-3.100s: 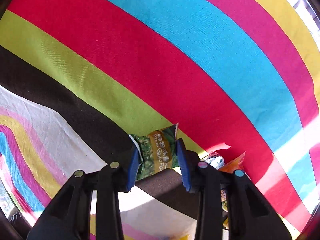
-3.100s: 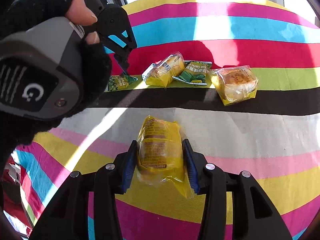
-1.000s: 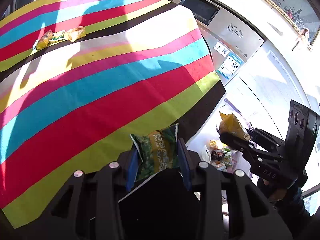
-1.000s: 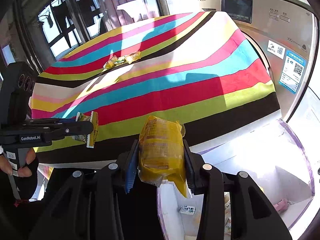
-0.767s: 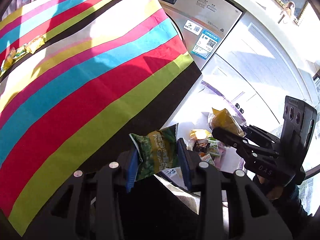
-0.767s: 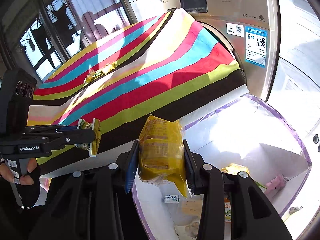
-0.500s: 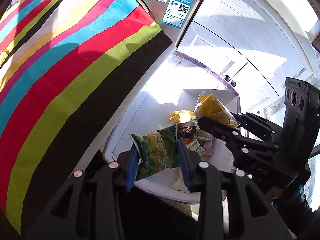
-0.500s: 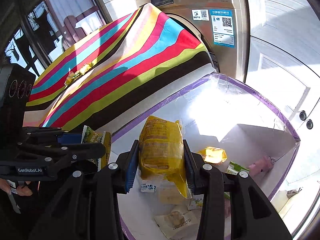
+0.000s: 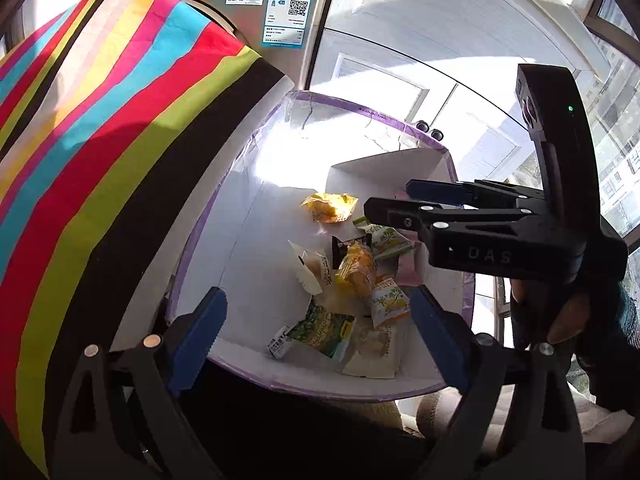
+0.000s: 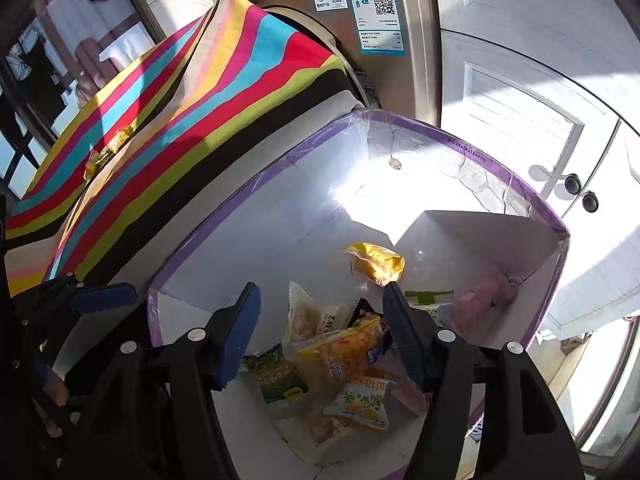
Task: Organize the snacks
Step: 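Move both tools back over the table toward the remaining packets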
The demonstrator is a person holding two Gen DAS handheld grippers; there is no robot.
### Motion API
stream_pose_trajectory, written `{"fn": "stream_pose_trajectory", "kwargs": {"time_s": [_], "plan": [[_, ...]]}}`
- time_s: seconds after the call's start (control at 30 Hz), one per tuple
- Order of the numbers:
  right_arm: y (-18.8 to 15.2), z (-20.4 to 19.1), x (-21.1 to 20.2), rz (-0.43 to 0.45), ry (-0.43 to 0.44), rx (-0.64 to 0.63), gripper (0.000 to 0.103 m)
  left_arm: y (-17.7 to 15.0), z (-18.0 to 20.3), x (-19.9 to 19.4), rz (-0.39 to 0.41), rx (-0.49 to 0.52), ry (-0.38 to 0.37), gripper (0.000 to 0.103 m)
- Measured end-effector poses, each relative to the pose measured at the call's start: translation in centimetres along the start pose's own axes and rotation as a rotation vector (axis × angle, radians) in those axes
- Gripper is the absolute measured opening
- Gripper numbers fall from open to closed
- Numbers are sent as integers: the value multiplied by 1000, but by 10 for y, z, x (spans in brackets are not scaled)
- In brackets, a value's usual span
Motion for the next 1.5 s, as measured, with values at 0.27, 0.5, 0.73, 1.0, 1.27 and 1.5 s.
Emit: {"fn": "stream_pose_trajectory", "kwargs": {"time_s": [0.27,0.5,0.73,1.0,1.27,1.5], "plan": [[20,-89,12,-17,48,-230,84,-49,-153,-87,207,-324,162,101],[39,-220,35,19,43,-643,87,-136,-327,-156,292,-694,468,101],[93,-350,84,26,79,-971,87,-177,-456,-174,265,-969,552,101],[188,-459,138,2,127,-1078,87,-179,-469,-165,272,-971,470,101],[218,-544,178,-50,101,-1457,87,-186,-466,-169,337,-995,424,101],[243,-574,214,-186,110,-1665,87,-189,-464,-170,357,-1000,406,101]]}}
Point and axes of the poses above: each gripper's, at about its wrist camera, not at the fingertips, and x roughly the way its jaws point, z to its right, y to its top, the point moved 6 cm from there along x, roughly the way its jaws point, and after that the axes turned 12 degrees about -z, right-handed, at the moved point
